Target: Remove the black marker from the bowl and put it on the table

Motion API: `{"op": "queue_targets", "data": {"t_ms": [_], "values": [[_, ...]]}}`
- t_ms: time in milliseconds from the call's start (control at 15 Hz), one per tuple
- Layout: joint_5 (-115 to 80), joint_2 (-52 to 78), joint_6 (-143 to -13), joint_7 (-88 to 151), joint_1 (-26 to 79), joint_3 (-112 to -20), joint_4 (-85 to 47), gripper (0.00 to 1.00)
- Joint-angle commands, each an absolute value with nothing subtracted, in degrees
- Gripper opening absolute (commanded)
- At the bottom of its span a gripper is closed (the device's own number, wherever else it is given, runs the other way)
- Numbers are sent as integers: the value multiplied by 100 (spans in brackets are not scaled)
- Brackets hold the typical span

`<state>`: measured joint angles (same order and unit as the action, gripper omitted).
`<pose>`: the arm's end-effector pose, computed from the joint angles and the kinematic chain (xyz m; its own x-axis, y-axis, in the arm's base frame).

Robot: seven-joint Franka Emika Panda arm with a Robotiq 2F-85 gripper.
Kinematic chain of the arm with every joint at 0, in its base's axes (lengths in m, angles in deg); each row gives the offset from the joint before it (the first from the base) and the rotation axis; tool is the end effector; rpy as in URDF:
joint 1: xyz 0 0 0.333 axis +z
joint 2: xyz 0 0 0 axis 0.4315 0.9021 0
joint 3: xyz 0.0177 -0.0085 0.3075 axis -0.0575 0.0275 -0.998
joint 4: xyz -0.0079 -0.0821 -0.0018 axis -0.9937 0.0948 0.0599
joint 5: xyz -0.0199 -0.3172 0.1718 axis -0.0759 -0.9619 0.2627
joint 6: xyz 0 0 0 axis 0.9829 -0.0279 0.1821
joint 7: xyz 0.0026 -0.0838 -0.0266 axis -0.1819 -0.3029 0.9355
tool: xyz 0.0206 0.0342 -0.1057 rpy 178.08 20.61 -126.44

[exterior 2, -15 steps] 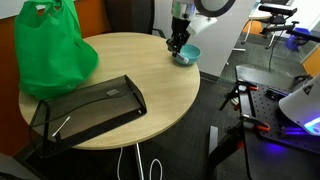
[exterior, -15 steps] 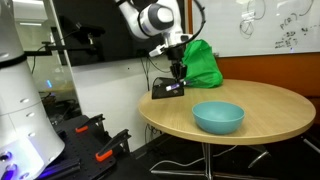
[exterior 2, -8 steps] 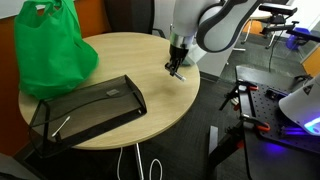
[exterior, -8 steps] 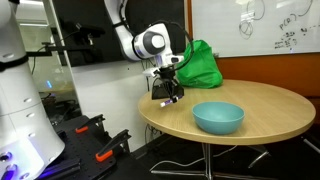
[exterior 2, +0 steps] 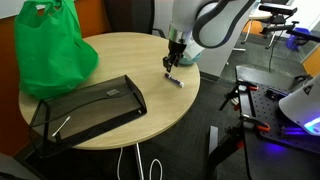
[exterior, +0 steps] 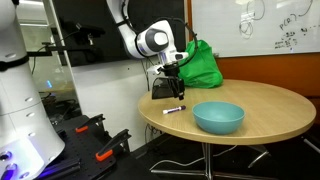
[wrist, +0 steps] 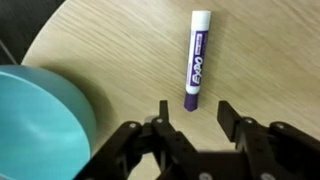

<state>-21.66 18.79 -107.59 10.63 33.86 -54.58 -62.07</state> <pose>0.4996 -0.0592 0.1944 0.9033 -0.3989 0.1578 -0.4154 -0.9052 0.0893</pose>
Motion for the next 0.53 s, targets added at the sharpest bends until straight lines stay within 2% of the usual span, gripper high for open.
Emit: {"op": "queue_targets", "data": {"t_ms": [0,133,467], "values": [[-2028,1062,-9363,1515,3107,-5533,-6221,90],[-2319,709,-8406,1517,2948,-5512,-6065,100],[-2272,74,-7860,2138,2440,-5826,-6023,100]]}}
